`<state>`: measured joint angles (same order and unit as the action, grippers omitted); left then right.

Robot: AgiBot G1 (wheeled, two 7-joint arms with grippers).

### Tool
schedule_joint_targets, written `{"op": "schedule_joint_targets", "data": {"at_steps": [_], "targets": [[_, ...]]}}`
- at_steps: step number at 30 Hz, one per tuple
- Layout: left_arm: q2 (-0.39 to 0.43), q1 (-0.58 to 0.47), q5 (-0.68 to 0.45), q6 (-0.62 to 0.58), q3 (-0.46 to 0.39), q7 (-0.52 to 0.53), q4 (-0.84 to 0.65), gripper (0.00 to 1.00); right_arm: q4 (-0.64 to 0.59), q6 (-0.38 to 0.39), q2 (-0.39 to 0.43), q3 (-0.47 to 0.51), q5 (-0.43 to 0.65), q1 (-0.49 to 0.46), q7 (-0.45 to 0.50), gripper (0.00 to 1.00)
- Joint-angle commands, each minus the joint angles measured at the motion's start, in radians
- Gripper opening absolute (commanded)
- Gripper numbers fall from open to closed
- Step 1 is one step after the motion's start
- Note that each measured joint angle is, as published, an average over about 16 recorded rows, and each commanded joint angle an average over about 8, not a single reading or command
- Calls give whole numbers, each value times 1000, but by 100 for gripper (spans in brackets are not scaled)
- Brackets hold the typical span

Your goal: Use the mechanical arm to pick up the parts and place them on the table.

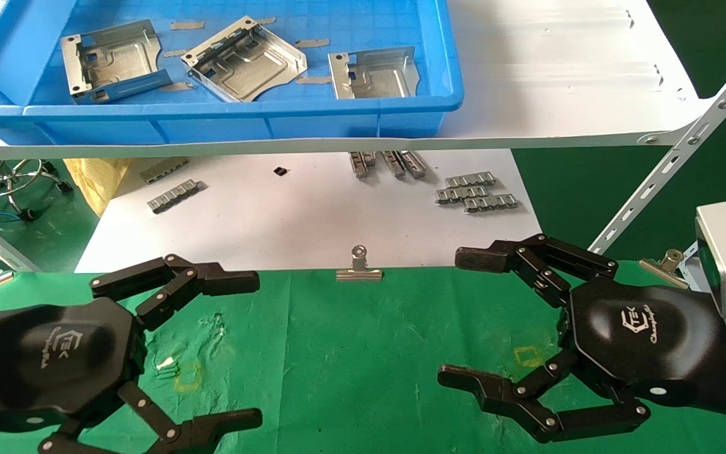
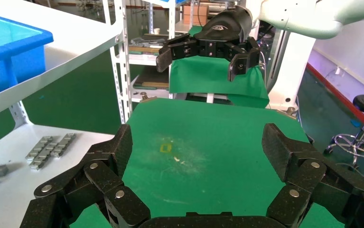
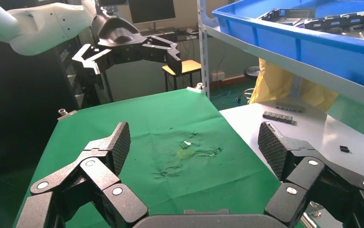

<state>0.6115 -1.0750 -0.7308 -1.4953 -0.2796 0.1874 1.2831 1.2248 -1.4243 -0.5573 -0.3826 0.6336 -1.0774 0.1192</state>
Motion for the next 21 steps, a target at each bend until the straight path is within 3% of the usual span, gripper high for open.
{"op": "schedule_joint_targets", "data": {"at_steps": [1, 4, 7, 21], "targets": [[0, 0, 0, 0, 0, 0, 0, 100, 0, 0, 0, 0, 0, 0, 0, 53], [0, 0, 0, 0, 0, 0, 0, 100, 0, 0, 0, 0, 0, 0, 0, 33], [0, 0, 0, 0, 0, 0, 0, 100, 0, 0, 0, 0, 0, 0, 0, 0], [0, 0, 0, 0, 0, 0, 0, 100, 0, 0, 0, 0, 0, 0, 0, 0]]}}
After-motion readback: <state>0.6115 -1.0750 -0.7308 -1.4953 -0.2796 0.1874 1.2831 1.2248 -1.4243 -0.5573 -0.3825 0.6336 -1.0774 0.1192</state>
